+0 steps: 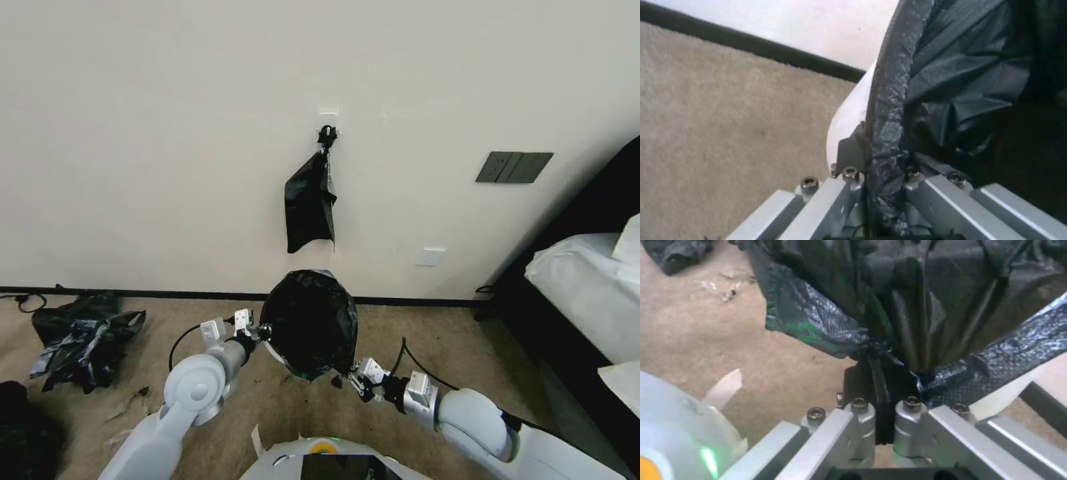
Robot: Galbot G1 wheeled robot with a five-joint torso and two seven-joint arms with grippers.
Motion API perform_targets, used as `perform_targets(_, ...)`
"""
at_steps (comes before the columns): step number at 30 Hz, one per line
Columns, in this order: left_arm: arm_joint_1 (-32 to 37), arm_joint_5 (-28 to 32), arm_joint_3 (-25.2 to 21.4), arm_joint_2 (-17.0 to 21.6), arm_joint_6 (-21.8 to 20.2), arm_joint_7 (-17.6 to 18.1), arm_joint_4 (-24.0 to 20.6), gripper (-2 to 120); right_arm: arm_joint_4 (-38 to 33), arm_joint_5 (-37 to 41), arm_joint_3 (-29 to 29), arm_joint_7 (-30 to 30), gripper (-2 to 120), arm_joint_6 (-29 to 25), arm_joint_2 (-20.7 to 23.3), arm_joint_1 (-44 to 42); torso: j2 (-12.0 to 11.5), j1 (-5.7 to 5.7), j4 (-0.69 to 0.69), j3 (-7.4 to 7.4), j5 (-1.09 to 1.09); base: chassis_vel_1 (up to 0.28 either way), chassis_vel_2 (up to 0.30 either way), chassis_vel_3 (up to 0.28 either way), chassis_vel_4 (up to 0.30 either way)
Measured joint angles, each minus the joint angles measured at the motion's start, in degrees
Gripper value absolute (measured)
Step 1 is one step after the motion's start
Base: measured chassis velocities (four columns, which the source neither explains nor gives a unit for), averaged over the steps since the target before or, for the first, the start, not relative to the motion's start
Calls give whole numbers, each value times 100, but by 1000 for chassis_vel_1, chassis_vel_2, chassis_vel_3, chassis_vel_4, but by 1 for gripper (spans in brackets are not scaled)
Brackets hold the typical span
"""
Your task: Place a trash bag onto the trash bin.
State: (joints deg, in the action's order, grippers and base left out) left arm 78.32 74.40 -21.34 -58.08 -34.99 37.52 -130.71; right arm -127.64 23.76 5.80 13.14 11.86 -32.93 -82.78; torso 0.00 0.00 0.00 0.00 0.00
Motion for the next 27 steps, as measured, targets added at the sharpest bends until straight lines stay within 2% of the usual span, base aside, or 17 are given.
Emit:
perform_targets(18,225,463,45,-361,-50,466,-286,0,825,-917,-55,-21,0,-377,-871,-107,0,0,0,0,1,0,0,0,0)
perform_targets(27,249,456,155,-502,36,482,-296,0,526,-1017,-151,6,0,-448,-1171,-310,0,0,0,0,-1,0,0,0,0)
